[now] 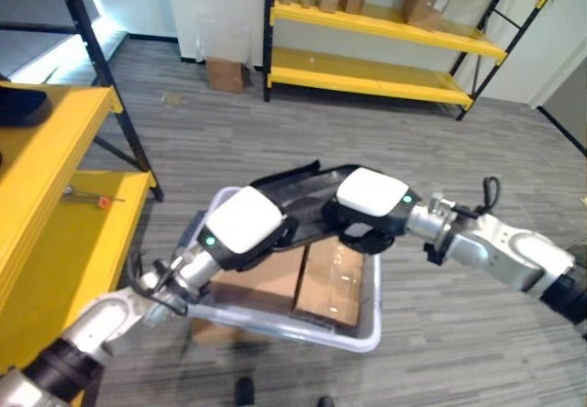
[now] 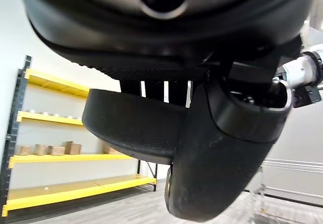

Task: Move parts from the plastic box to the shelf.

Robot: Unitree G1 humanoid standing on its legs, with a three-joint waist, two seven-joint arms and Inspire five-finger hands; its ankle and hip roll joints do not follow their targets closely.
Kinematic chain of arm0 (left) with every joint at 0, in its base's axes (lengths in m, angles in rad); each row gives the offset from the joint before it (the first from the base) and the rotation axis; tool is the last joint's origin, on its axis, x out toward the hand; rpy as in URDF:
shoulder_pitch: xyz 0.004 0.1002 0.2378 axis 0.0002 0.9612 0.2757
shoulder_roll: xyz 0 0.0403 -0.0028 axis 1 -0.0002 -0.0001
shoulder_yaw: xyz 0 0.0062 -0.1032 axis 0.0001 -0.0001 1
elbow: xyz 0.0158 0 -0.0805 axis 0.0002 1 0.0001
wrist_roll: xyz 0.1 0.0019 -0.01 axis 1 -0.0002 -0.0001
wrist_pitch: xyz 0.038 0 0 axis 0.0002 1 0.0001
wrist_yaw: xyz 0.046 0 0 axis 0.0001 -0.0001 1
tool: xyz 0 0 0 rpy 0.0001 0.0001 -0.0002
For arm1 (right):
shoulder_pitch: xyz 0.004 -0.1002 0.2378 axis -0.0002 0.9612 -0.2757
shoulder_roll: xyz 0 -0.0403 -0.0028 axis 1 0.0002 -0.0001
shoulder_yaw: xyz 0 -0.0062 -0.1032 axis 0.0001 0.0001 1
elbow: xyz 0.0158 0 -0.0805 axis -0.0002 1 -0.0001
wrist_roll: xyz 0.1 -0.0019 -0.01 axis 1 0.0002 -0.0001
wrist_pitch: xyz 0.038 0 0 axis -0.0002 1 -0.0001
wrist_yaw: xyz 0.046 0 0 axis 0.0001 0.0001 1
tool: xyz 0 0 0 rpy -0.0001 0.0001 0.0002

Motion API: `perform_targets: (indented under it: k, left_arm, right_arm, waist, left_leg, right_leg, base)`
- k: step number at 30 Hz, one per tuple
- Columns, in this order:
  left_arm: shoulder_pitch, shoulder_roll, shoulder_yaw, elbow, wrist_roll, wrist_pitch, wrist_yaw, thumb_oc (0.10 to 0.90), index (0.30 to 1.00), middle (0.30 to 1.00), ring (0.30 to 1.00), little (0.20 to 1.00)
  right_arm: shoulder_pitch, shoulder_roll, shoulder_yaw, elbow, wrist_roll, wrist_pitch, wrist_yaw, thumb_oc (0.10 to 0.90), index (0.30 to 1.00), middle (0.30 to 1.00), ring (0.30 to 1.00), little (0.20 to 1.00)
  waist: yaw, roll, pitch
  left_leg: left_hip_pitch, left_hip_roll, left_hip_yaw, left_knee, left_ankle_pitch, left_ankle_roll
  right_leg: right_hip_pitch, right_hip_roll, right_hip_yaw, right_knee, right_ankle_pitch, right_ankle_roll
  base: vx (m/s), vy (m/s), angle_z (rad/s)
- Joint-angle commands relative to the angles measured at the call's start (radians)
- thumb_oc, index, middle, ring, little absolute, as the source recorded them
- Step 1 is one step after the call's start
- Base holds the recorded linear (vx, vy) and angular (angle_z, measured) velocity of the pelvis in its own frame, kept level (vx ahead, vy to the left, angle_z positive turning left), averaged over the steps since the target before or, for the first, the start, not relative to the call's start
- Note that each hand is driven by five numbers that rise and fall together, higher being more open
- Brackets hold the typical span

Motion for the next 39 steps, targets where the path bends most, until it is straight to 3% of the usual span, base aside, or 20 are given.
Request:
perform_targets:
  k: [1,8,13,15,24,27,30,39]
  left_arm:
    - [-0.047,-0.007,0.06,0.06,-0.011,0.052,0.059,0.4,0.3,0.3,0.3,0.3]
    - [0.081,-0.05,0.216,0.09,-0.018,0.082,0.076,0.4,0.3,0.3,0.3,0.3]
    - [0.179,-0.107,0.313,0.098,-0.039,0.096,0.078,0.4,0.3,0.3,0.3,0.3]
    - [0.189,-0.117,0.321,0.099,-0.043,0.097,0.078,0.4,0.3,0.3,0.3,0.3]
    - [0.291,-0.264,0.412,0.144,-0.095,0.113,0.088,0.4,0.3,0.3,0.3,0.3]
    - [0.305,-0.273,0.423,0.141,-0.097,0.115,0.089,0.4,0.3,0.3,0.3,0.3]
    - [0.362,-0.327,0.466,0.1,-0.125,0.114,0.113,0.4,0.3,0.3,0.3,0.3]
    - [0.406,-0.362,0.484,0.024,-0.15,0.105,0.131,0.4,0.3,0.3,0.3,0.3]
  right_arm:
    - [-0.066,-0.035,-0.114,-0.028,0.128,-0.004,-0.098,0.9,1.0,1.0,1.0,1.0]
    - [0.277,0.03,-0.439,-0.144,0.293,-0.006,-0.087,0.9,1.0,1.0,1.0,1.0]
    - [0.468,0.115,-0.582,-0.21,0.375,-0.005,-0.055,0.9,1.0,1.0,1.0,1.0]
    - [0.492,0.132,-0.594,-0.219,0.389,-0.005,-0.05,0.9,1.0,1.0,1.0,1.0]
    - [0.761,0.357,-0.731,-0.258,0.548,-0.012,-0.003,0.9,1.0,1.0,1.0,1.0]
    - [0.784,0.371,-0.74,-0.261,0.551,-0.011,0.003,0.9,1.0,1.0,1.0,1.0]
    - [0.844,0.438,-0.745,-0.227,0.571,-0.004,-0.015,0.9,1.0,1.0,1.0,1.0]
    - [0.786,0.434,-0.707,-0.236,0.537,-0.018,-0.049,0.9,1.0,1.0,1.0,1.0]
  waist:
    - [-0.005,0.031,-0.117]
    - [-0.019,0.047,-0.12]
    - [-0.028,0.056,-0.128]
    - [-0.03,0.057,-0.129]
    - [-0.058,0.081,-0.133]
    - [-0.06,0.083,-0.134]
    - [-0.066,0.099,-0.124]
    - [-0.051,0.124,-0.092]
  left_leg:
    - [0.078,0.062,0.002,-0.008,-0.095,-0.023]
    - [0.081,0.061,0.006,-0.008,-0.097,-0.02]
    - [0.084,0.063,0.013,-0.008,-0.097,-0.02]
    - [0.084,0.063,0.015,-0.008,-0.096,-0.02]
    - [0.085,0.073,0.019,-0.008,-0.088,-0.025]
    - [0.086,0.076,0.02,-0.008,-0.087,-0.026]
    - [0.088,0.092,0.018,-0.008,-0.077,-0.031]
    - [0.08,0.138,0.004,-0.007,-0.036,-0.049]
  right_leg:
    - [-0.01,-0.03,0.019,0.044,-0.047,0.061]
    - [-0.014,-0.03,0.025,0.046,-0.05,0.059]
    - [-0.016,-0.028,0.035,0.047,-0.053,0.057]
    - [-0.016,-0.028,0.037,0.047,-0.052,0.056]
    - [-0.02,-0.017,0.04,0.057,-0.062,0.046]
    - [-0.02,-0.015,0.04,0.061,-0.065,0.044]
    - [-0.026,0.001,0.044,0.089,-0.086,0.031]
    - [-0.063,0.056,0.026,0.182,-0.145,-0.007]
  base:
    - [0.01,-0.002,-0.03]
    - [0.01,-0.009,-0.06]
    - [0.0,0.0,0.0]
    - [-0.01,-0.021,-0.05]
    - [-0.02,-0.037,-0.01]
    - [-0.01,-0.033,0.0]
    - [-0.05,-0.096,-0.06]
    - [-0.07,-0.102,-0.02]
